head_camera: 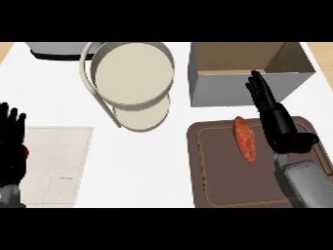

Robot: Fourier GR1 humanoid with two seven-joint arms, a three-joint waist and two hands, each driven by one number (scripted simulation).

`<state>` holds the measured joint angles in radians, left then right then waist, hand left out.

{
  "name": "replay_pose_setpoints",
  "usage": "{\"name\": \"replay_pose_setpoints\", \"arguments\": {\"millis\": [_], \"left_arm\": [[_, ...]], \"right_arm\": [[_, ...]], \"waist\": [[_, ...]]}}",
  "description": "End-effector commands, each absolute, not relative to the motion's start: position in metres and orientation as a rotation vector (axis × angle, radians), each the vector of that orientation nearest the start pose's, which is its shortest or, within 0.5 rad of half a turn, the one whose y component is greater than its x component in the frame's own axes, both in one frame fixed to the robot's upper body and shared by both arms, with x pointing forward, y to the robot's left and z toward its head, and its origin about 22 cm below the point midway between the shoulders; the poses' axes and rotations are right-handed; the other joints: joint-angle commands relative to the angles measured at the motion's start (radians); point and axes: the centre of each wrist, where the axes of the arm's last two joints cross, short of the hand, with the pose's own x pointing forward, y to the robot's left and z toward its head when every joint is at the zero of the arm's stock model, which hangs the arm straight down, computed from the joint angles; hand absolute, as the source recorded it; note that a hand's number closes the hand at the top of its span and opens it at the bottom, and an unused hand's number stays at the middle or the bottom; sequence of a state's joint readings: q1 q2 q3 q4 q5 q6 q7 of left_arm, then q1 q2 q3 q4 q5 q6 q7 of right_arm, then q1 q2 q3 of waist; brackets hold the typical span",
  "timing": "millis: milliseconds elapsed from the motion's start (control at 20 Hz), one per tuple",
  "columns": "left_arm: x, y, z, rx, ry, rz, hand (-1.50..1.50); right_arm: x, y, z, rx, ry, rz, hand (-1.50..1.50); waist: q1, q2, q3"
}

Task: Pick the sweet potato from the tray and place it in the tiered basket

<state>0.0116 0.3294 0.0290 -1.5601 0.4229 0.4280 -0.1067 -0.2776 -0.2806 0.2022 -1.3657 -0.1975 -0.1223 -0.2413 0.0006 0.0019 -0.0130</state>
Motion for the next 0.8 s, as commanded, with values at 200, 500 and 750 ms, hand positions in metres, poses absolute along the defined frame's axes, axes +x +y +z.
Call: {"name": "replay_pose_setpoints", "arguments": {"millis": [200,500,750], "left_arm": [[0.252,0.306,0.029,0.213,-1.509,0.029,0.0],[0.248,0.299,0.028,0.089,-1.433,-0.066,0.0],[0.264,0.293,0.04,0.096,-1.416,-0.079,0.0]], "right_arm": [[0.298,-0.174,0.078,0.363,-2.002,0.385,1.5],[0.283,-0.204,0.003,-0.295,-1.671,-0.041,-1.5],[0.265,-0.241,0.027,-0.471,-1.774,0.241,-1.5]], "waist": [[-0.023,-0.004,0.013],[-0.02,-0.003,0.013],[-0.018,-0.005,0.012]]}}
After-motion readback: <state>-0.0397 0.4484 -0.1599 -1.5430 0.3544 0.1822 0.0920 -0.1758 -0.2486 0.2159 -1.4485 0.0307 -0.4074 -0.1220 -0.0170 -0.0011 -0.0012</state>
